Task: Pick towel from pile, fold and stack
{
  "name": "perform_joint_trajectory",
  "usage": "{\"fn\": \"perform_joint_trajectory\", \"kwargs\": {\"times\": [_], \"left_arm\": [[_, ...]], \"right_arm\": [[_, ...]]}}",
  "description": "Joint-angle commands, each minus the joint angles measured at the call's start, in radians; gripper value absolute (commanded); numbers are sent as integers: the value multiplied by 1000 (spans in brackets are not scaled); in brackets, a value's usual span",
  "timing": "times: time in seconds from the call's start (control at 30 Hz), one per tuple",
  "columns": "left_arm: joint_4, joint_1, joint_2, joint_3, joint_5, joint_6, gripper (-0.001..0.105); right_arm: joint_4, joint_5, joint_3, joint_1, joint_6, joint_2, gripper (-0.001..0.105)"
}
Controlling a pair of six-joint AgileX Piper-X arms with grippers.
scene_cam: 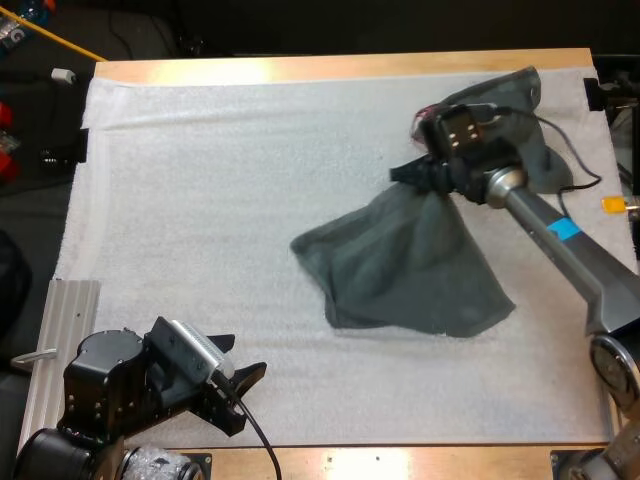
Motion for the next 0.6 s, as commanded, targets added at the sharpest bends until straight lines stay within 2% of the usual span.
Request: {"fn": "perform_joint_trajectory", "kwargs": {"times": [0.0,0.17,0.33,0.5,0.57], "left_arm": [[-7,-6,4,3,5,-1,56],[-12,-6,4,3,5,10,56],[-107,-6,41,3,-25,14,56],[-224,-6,218,3,-42,6,56],[-322,-6,352,3,-42,-12,56]], "right_arm": [[6,21,-7,-15,-11,-11,0],[19,28,-7,-54,-11,-11,0],[81,25,-7,-63,-19,-11,0],[139,20,-7,-63,-63,-11,0],[162,20,-7,-63,-75,-11,0]]}}
